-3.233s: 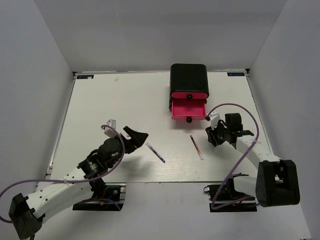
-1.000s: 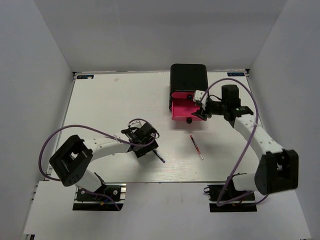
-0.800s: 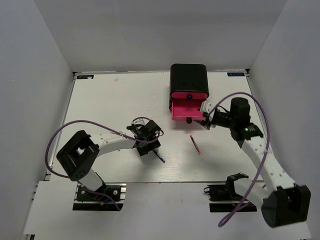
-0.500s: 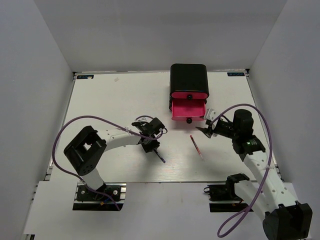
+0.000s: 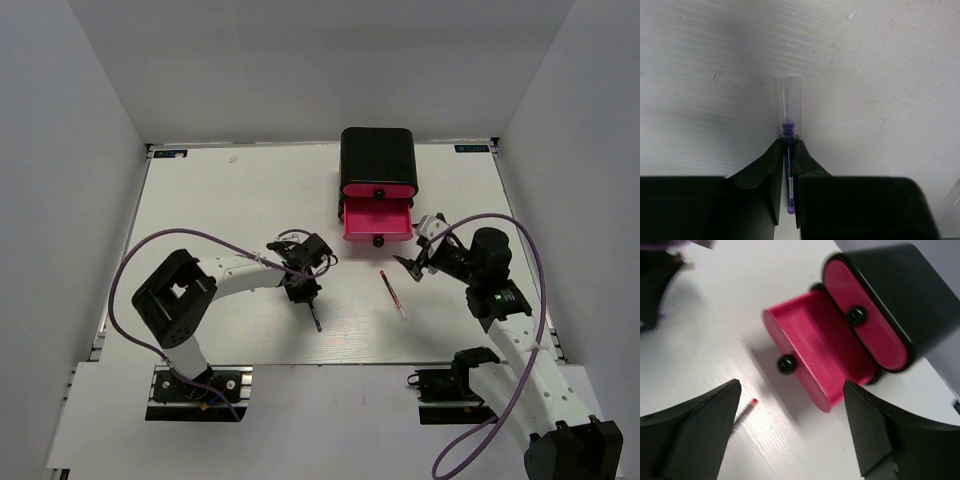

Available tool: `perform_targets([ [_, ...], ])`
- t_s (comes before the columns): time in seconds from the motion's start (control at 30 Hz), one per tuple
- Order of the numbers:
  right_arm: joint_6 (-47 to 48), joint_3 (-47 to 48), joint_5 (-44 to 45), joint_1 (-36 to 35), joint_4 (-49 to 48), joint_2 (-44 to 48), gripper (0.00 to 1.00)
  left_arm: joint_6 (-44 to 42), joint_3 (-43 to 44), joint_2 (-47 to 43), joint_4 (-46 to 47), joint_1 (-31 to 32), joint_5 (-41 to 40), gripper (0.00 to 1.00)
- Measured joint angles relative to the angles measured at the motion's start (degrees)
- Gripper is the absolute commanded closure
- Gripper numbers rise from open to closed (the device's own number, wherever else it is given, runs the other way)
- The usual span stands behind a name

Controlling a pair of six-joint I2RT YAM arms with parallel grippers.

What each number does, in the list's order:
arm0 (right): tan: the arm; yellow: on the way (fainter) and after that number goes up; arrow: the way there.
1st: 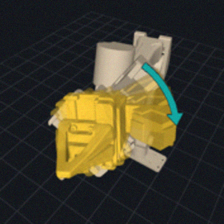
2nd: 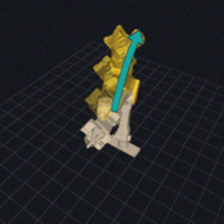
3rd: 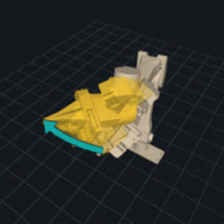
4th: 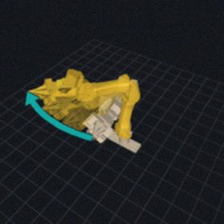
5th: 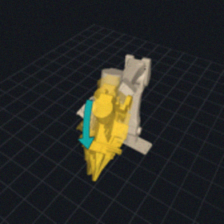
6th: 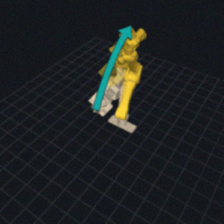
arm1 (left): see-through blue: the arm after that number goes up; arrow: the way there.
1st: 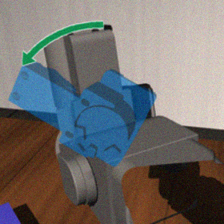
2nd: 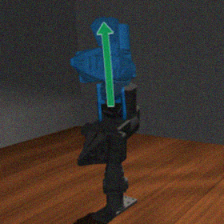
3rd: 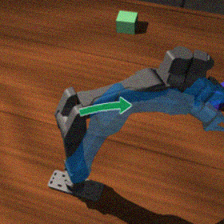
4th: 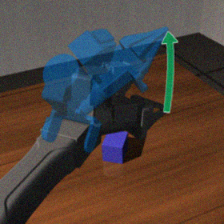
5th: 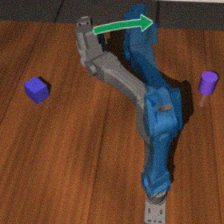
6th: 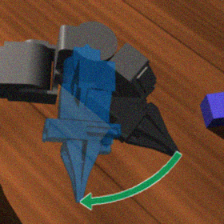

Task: Sort the stationery into containers
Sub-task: Grab a piece of stationery with the left arm, then place the stationery into the container

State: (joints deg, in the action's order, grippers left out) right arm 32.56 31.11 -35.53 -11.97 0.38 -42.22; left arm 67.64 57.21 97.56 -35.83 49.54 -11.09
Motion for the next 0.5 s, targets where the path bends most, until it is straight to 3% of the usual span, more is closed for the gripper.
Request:
perform_targets([
  [0.1,-2.25,-0.74,5.81,0.13,-1.49,0.0,0.1,-2.29,-0.74,-1.05,0.96,0.33,0.72,1.0],
  [0.2,-4.04,-1.53,9.88,0.39,-2.38,0.0,0.58,-4.76,-1.33,-3.41,1.18,0.92,1.6,1.0],
  [0.23,-4.76,-1.68,10.78,0.39,-2.64,0.0,0.84,-5.33,-1.18,-4.5,1.44,0.98,1.73,1.0],
  [0.27,-5.42,-1.77,11.45,0.46,-2.78,0.0,0.94,-5.86,-0.87,-5.88,1.6,1.07,1.75,1.0],
  [0.3,-6.67,-1.77,12.44,0.59,-3.06,-0.02,1.0,-6.25,-0.17,-7.39,1.66,1.14,1.75,1.0],
  [0.5,-11.74,-1.79,20.28,1.11,-5.42,0.0,1.0,-5.14,5.77,-12.74,9.46,1.16,1.66,1.0],
])
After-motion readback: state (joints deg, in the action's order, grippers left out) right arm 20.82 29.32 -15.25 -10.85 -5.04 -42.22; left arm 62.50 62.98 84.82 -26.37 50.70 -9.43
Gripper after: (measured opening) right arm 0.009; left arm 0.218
